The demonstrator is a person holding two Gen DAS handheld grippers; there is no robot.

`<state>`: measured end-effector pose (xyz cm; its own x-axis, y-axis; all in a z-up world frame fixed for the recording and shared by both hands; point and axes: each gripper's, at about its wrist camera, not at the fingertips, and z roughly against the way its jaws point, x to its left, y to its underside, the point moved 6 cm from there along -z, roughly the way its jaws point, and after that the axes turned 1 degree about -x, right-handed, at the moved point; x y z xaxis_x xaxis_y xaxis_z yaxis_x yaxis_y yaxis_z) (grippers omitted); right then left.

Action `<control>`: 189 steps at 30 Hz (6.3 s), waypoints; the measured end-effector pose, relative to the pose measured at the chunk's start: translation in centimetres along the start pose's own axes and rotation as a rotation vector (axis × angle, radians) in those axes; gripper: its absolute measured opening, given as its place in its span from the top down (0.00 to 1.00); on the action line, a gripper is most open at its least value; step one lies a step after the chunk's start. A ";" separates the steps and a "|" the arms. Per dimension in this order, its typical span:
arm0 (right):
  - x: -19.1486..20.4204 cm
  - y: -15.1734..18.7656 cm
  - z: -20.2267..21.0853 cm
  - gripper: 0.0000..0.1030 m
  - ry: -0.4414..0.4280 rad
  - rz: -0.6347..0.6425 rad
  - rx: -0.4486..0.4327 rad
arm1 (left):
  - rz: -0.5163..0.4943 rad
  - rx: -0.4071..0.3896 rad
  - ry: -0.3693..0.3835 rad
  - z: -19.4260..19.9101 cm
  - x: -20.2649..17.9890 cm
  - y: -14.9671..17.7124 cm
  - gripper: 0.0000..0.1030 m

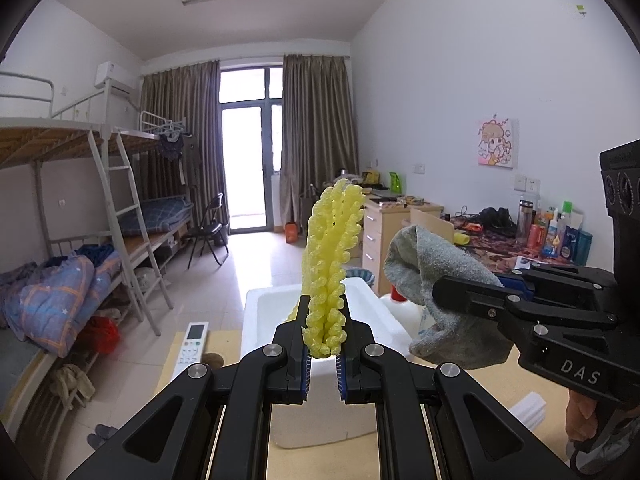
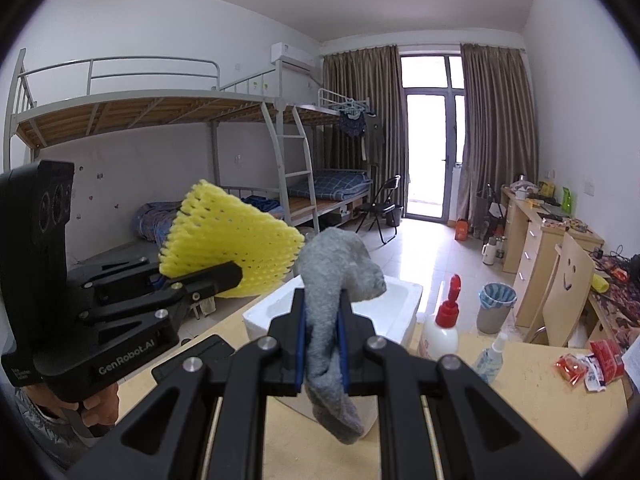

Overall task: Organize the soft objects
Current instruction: 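Lift the yellow mesh sleeve and grey sock and carry both toward the white foam box, then open the left gripper to drop the yellow mesh sleeve into the foam box, then lower the grey sock into the foam box and open the right gripper, then move both grippers back toward the green-wrapped packet on the table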

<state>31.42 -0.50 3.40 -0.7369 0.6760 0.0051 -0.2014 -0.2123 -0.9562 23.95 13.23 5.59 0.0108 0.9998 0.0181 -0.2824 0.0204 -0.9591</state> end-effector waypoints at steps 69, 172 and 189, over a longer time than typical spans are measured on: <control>-3.0 -1.1 -4.1 0.84 0.048 -0.022 0.048 | 0.015 0.086 -0.106 -7.9 2.6 -0.1 0.01; 0.4 5.3 14.3 0.01 0.154 0.005 -0.109 | 0.035 -0.126 -0.111 11.9 -5.5 4.3 0.01; -1.9 11.4 15.4 0.01 0.199 -0.068 -0.082 | -0.001 -0.131 -0.125 10.1 -7.4 9.4 0.01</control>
<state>20.54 -15.07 -3.03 -0.5801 0.8143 0.0206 -0.1876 -0.1089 -0.9762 11.49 6.12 -0.70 -0.1111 0.9927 0.0460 -0.1551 0.0284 -0.9875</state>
